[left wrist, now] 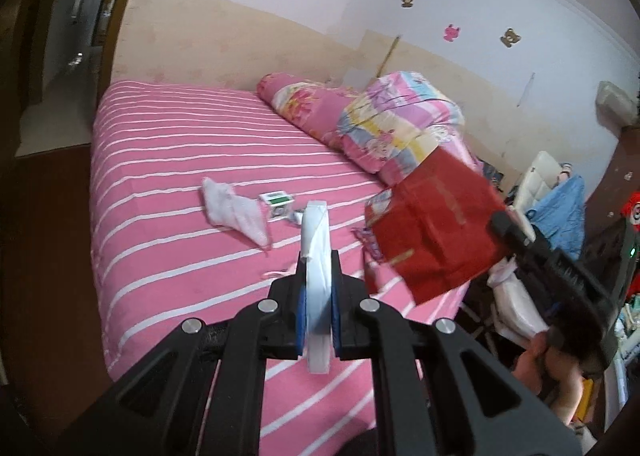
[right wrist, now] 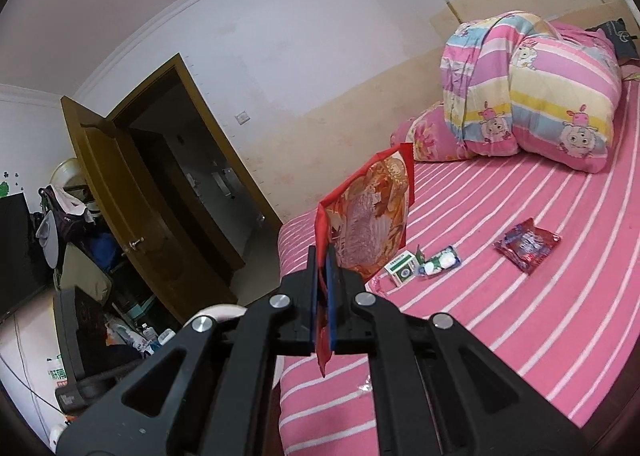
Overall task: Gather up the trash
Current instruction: 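Carry the red bag and tape roll toward the trash bin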
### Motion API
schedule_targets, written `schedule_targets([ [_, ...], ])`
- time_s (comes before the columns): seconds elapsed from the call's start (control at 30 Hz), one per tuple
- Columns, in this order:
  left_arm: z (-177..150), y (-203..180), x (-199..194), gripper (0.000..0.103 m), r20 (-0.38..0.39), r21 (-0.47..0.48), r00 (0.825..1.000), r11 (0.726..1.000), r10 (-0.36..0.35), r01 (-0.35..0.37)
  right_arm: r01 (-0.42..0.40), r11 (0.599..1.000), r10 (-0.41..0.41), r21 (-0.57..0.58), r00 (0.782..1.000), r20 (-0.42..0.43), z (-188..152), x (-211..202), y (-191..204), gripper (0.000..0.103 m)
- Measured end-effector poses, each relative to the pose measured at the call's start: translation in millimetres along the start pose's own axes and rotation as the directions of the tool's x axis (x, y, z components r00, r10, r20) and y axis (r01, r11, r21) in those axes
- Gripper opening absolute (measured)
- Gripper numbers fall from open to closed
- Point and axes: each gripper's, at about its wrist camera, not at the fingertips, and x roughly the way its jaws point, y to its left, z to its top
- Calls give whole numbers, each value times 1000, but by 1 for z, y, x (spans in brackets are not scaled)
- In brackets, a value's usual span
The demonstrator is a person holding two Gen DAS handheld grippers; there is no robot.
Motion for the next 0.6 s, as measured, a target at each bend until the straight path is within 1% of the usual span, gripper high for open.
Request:
schedule_targets([
  [0.1,-2,-18,-4,9,-2,8,999,999,-41,41,24,1000,-24,7,1000,-4,-4,-21,-3,4],
  [0.3,-23,-67,-5,9,-38,35,991,991,-131,133,94,995,-94,24,996,-12,-18,-77,-17,4],
  [0.33,-29,-78,-3,9,-53,38,986,987,-156,158,113,993,-113,24,994,-11,-21,-91,-20,4],
  [0.43,-44,-105,3,9,-89,54,977,978,-196,201,164,986,-164,19,986,-5,-30,-127,-28,4],
  [0.53,-61,-134,13,9,-138,69,961,965,-241,252,216,976,-216,23,976,3,-38,-158,-39,4],
  [0.6,-73,-154,21,9,-175,76,945,953,-276,292,254,966,-255,39,967,3,-44,-182,-52,4],
])
